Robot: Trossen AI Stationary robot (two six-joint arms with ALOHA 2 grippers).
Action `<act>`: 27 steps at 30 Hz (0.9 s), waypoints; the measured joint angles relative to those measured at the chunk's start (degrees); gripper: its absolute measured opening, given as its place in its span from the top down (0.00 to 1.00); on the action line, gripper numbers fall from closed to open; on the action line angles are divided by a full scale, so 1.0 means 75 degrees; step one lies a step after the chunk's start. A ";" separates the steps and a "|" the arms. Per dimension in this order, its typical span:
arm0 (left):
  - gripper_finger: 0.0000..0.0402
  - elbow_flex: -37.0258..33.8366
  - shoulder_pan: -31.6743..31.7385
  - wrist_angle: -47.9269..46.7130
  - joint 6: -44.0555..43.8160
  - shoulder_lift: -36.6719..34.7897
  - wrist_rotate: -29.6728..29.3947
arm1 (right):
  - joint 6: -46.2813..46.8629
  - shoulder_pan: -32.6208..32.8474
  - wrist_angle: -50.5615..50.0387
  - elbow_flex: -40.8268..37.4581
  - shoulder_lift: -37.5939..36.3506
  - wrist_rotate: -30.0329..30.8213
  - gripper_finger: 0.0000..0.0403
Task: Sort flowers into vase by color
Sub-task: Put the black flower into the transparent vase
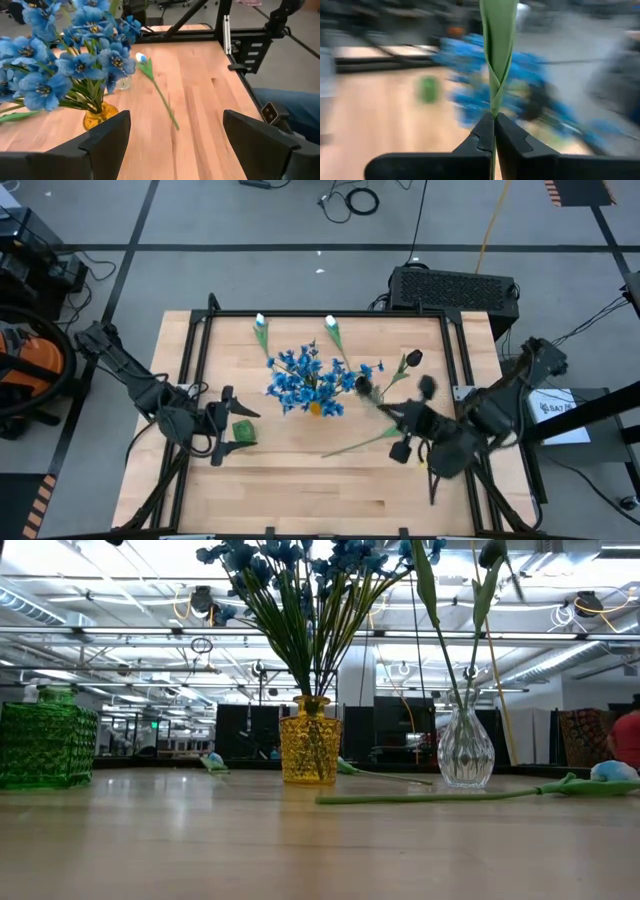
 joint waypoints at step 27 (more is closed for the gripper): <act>0.19 0.0003 -0.0443 -0.1148 -0.1029 0.0102 -0.1239 | -0.5403 -0.0408 0.7344 -0.6058 -0.4648 -0.2386 1.00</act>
